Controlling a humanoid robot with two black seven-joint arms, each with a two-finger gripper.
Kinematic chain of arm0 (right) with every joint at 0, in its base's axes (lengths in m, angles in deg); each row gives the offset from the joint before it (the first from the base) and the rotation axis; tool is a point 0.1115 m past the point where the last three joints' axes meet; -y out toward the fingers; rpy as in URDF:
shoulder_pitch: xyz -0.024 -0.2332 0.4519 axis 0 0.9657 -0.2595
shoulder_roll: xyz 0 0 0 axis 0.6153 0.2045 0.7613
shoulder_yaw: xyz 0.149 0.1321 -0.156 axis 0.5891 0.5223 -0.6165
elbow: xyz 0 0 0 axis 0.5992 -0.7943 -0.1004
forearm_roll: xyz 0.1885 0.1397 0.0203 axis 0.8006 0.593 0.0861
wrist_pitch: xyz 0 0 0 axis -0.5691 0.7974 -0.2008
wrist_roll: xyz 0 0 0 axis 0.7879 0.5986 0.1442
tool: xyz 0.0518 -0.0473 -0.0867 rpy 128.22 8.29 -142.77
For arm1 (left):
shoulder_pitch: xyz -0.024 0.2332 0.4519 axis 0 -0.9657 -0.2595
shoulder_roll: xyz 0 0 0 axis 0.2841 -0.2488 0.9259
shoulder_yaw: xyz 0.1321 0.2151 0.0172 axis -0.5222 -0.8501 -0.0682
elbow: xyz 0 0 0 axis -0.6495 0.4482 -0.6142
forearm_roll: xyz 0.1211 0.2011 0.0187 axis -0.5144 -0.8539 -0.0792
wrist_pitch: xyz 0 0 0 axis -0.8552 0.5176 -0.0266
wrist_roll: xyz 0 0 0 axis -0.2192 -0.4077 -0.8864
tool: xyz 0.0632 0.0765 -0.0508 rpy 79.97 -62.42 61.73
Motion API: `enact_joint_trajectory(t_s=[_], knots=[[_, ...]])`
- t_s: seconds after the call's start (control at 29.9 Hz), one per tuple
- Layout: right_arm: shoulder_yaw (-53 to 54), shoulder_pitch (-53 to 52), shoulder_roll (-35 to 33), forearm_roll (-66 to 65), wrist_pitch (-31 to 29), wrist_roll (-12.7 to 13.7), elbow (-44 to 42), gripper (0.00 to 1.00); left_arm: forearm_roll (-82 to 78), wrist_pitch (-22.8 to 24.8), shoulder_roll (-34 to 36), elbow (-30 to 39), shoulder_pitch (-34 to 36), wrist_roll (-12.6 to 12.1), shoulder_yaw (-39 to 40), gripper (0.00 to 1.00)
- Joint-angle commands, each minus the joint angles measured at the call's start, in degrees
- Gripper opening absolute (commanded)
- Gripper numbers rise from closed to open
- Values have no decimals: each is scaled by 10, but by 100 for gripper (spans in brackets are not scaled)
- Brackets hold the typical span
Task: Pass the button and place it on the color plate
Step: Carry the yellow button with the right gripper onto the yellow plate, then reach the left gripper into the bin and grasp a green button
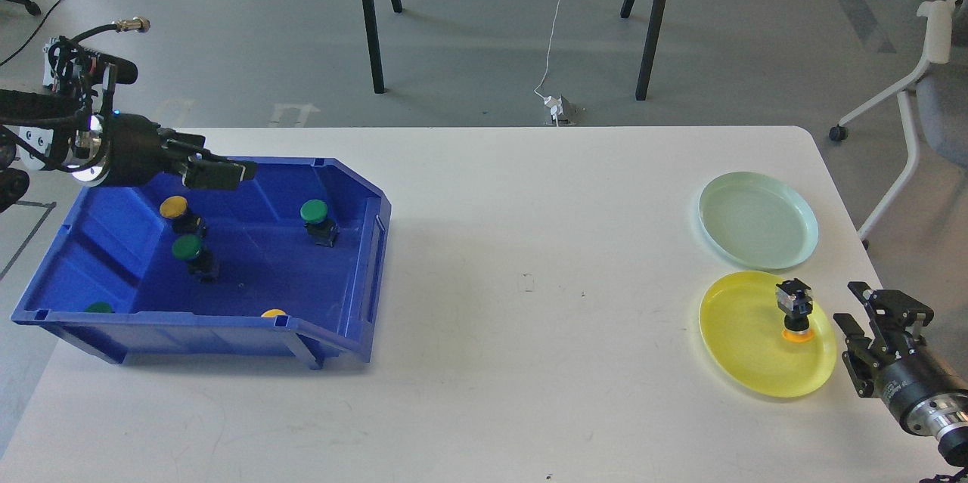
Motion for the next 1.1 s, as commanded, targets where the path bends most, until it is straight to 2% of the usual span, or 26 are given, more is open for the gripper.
enact_joint_trajectory(t_s=[0.0, 0.2, 0.3, 0.5, 0.77, 1.07], knots=[[15, -2, -6, 3, -6, 0, 32, 96, -19, 0, -16, -47, -7, 0, -30, 99], [141, -4, -33, 4, -12, 0, 131, 96, -22, 0, -19, -74, -39, 0, -61, 99], [192, -46, -28, 5, -38, 0, 145, 96, -21, 0, -19, -76, -44, 0, -62, 99], [185, -130, -2, 7, -54, 0, 137, 96, -16, 0, -20, -79, -56, 0, -60, 99], [178, -113, 15, 8, -60, 0, 139, 96, -16, 0, -58, -160, -72, 0, -61, 99], [181, -104, 15, 8, -74, 0, 139, 96, -1, 0, -82, -181, -72, 0, -60, 99]])
